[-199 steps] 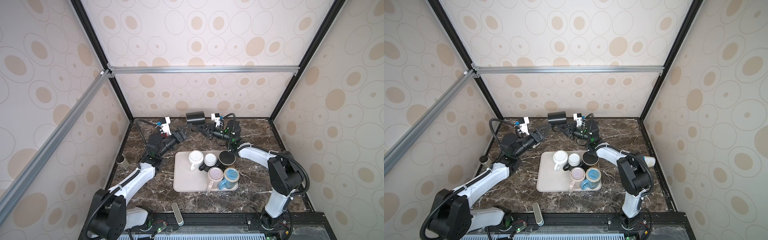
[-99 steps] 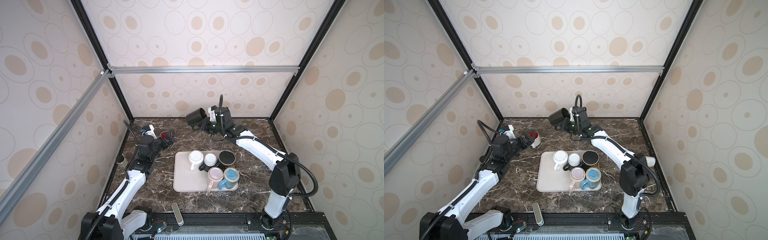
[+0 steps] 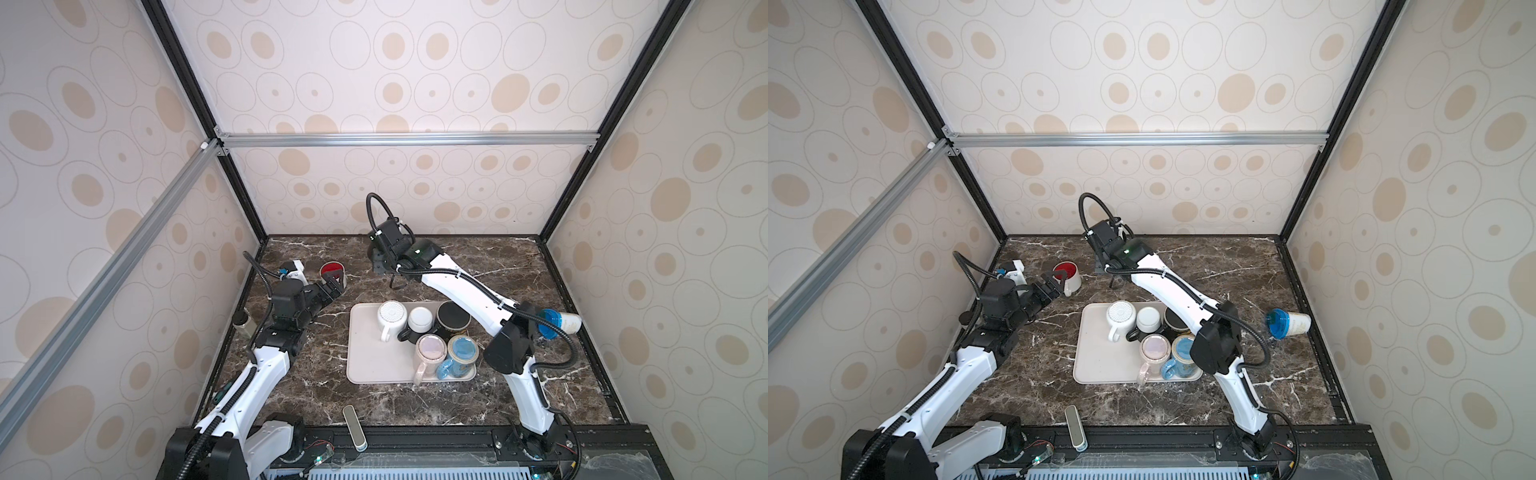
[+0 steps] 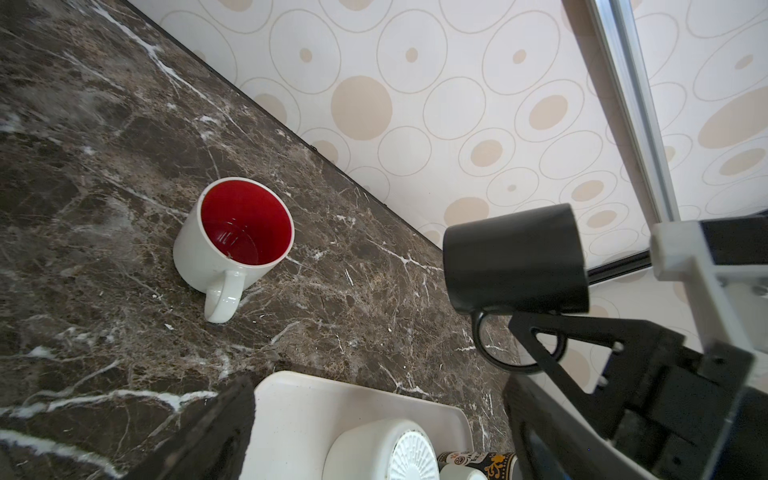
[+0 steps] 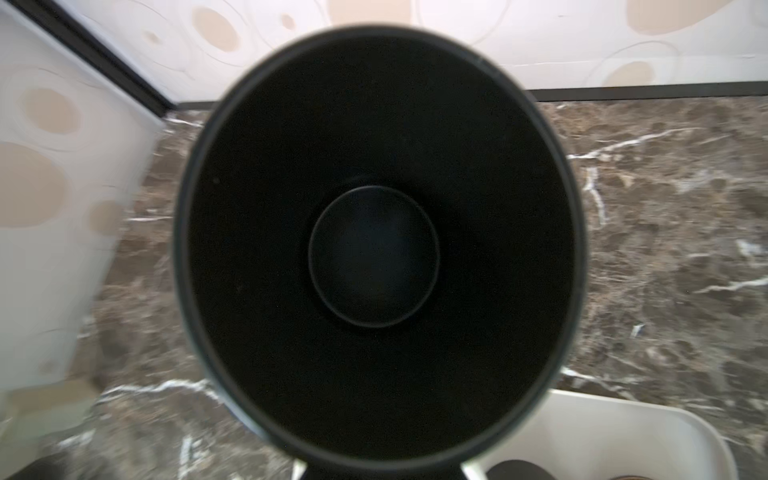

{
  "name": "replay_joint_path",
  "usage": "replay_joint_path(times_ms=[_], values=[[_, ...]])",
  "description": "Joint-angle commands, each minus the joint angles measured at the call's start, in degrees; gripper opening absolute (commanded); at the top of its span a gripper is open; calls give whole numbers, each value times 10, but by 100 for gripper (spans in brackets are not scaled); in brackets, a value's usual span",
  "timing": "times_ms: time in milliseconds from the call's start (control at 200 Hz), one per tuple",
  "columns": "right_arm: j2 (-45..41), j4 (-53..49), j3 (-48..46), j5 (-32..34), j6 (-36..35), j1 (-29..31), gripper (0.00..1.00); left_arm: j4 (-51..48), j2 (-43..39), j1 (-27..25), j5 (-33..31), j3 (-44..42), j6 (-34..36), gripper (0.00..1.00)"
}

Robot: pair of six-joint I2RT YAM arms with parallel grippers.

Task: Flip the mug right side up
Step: 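Carry the upright black mug down toward the white mug with the right gripper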

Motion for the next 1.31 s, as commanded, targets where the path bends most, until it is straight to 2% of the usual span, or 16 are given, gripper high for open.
replay_joint_path(times_ms=[0, 85, 350, 490, 1300], values=[[24, -24, 107, 62, -5, 11, 0, -6, -10, 5, 0, -3, -3, 94], [58, -39, 149, 55, -4, 12, 0, -7, -10, 5, 2, -6, -4, 93], [101, 0, 163, 25, -12, 11, 0, -1, -27, 5, -4, -28, -19, 92], [129, 24, 167, -15, -34, 12, 0, -9, -29, 6, -3, -30, -19, 91], [235, 46, 188, 16, -56, 29, 0, -7, -42, 5, 10, -53, -12, 91]])
